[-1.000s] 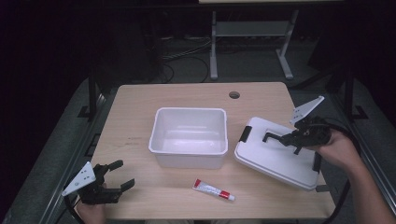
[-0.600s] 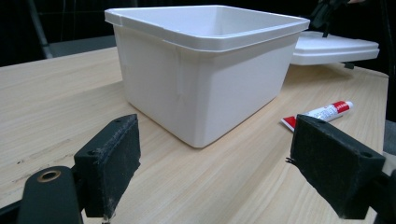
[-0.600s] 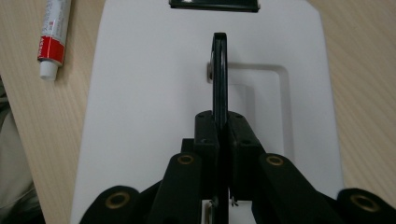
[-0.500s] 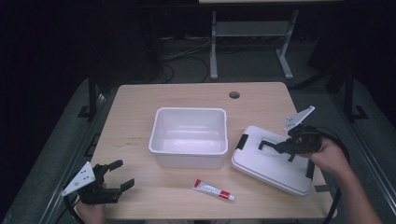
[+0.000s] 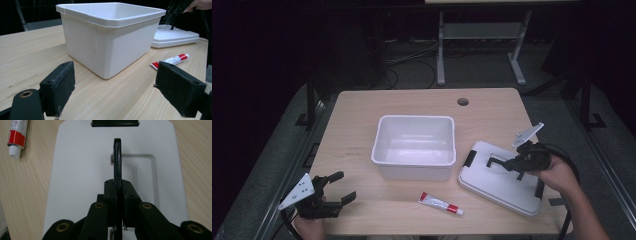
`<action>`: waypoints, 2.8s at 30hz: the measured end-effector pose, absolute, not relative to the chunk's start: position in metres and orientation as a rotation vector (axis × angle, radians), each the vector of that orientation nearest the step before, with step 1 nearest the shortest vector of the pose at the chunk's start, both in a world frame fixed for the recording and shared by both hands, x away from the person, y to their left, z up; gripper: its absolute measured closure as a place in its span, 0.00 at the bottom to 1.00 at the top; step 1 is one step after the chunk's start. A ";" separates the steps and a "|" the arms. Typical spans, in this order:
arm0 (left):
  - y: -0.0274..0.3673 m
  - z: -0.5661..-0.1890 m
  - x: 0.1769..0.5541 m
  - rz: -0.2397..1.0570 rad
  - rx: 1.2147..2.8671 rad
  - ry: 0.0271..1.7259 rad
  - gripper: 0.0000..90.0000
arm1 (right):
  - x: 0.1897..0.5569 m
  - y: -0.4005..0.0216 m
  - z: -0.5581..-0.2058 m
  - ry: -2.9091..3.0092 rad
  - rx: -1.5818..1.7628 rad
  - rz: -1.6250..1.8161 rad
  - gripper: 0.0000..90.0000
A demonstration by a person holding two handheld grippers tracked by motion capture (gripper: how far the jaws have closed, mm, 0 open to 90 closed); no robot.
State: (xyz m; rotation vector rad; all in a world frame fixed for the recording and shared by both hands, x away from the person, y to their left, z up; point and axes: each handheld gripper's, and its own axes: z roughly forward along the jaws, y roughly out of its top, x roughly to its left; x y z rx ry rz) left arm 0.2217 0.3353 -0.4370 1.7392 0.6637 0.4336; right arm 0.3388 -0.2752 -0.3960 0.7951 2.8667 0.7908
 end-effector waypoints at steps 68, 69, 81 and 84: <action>0.336 -0.436 0.221 0.435 1.730 0.660 0.17 | 0.273 -0.206 -0.384 2.897 0.534 0.912 0.47; 0.336 -0.436 0.221 0.434 1.730 0.660 0.17 | 0.273 -0.206 -0.384 2.897 0.534 0.912 0.47; 0.337 -0.436 0.221 0.433 1.727 0.661 0.17 | 0.269 -0.186 -0.394 2.928 0.500 0.932 0.45; 0.338 -0.436 0.220 0.438 1.725 0.659 0.17 | 0.269 -0.180 -0.399 2.943 0.502 0.940 0.44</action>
